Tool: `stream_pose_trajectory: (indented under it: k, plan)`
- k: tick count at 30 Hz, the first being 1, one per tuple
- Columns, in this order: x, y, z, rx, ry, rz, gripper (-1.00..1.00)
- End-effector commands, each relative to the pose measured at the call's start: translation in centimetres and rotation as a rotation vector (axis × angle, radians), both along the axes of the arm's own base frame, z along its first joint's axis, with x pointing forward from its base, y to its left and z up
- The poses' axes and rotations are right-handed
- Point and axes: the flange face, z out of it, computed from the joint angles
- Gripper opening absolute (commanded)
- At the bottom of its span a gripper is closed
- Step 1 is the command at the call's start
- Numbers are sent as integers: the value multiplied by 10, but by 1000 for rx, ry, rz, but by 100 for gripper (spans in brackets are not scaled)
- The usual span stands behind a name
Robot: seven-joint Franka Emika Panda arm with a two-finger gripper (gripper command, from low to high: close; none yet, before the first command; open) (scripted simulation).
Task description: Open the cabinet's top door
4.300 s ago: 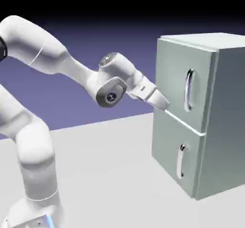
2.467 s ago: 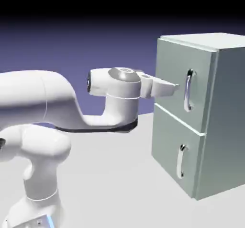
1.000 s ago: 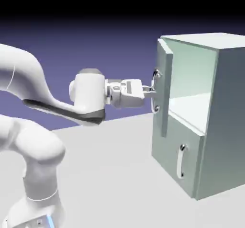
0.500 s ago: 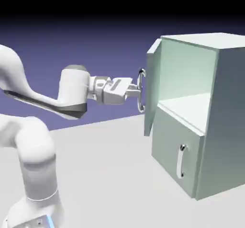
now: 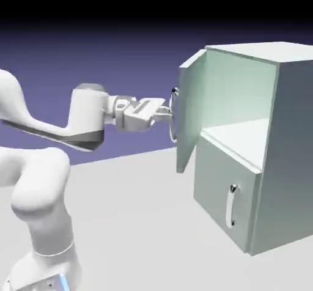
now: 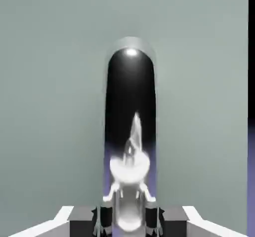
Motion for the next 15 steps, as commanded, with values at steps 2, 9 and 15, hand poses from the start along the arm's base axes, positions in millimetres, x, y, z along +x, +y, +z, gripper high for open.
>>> stream_pose_trajectory:
  k: [2,9,15]
  plan:
    - [-4,10,0,10,-1,-36,-100]
    - [-17,54,0,10,-2,-182,-100]
    - [-23,102,0,9,-3,-338,-100]
